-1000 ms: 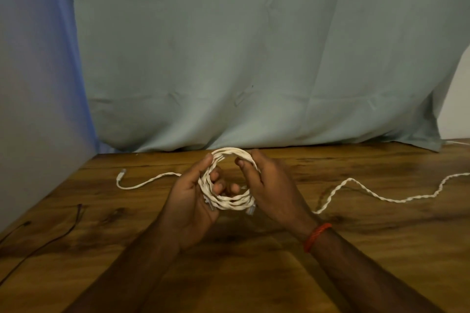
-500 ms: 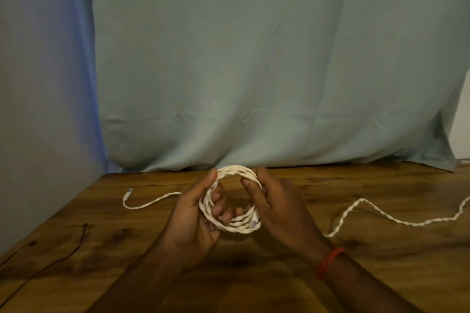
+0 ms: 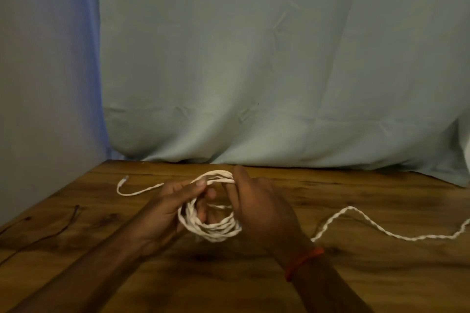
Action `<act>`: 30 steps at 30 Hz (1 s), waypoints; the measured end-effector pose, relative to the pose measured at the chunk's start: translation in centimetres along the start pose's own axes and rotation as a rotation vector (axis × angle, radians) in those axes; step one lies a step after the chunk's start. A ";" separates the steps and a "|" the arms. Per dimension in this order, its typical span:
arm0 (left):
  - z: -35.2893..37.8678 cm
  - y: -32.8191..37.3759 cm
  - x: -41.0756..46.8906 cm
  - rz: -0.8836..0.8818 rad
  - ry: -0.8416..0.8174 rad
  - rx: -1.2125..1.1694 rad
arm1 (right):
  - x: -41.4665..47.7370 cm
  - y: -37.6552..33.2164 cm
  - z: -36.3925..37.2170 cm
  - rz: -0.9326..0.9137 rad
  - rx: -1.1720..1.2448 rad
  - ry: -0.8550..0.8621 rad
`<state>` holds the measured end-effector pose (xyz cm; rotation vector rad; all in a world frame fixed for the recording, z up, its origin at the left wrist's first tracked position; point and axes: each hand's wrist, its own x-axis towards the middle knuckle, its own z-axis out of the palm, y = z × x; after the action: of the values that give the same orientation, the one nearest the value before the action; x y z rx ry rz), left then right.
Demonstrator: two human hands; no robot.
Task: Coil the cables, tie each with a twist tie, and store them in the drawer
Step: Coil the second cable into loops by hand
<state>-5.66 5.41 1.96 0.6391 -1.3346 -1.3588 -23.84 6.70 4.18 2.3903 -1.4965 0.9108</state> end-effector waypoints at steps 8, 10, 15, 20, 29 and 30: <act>1.1 -1.1 0.2 -0.151 -0.210 -0.466 | -1.0 -0.6 3.0 -0.006 -0.034 0.029; 0.8 -1.8 0.3 -0.106 -0.184 -0.576 | -1.1 -0.7 3.4 0.103 0.185 0.048; 2.1 -1.5 -0.2 -0.044 -0.042 -0.697 | -0.6 -2.0 4.1 0.324 0.645 0.135; 5.2 -0.4 -0.8 0.059 0.211 -0.594 | -0.4 -2.5 3.7 0.432 0.826 0.302; 6.1 0.2 -1.2 0.109 0.337 -0.560 | -0.7 -4.4 5.0 0.582 1.202 0.334; 6.3 0.3 -1.4 0.107 0.336 -0.570 | -0.8 -4.6 4.9 0.572 1.223 0.361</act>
<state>-10.88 8.94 3.24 0.3737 -0.6574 -1.3861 -18.12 7.29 0.56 2.0447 -1.7382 2.8628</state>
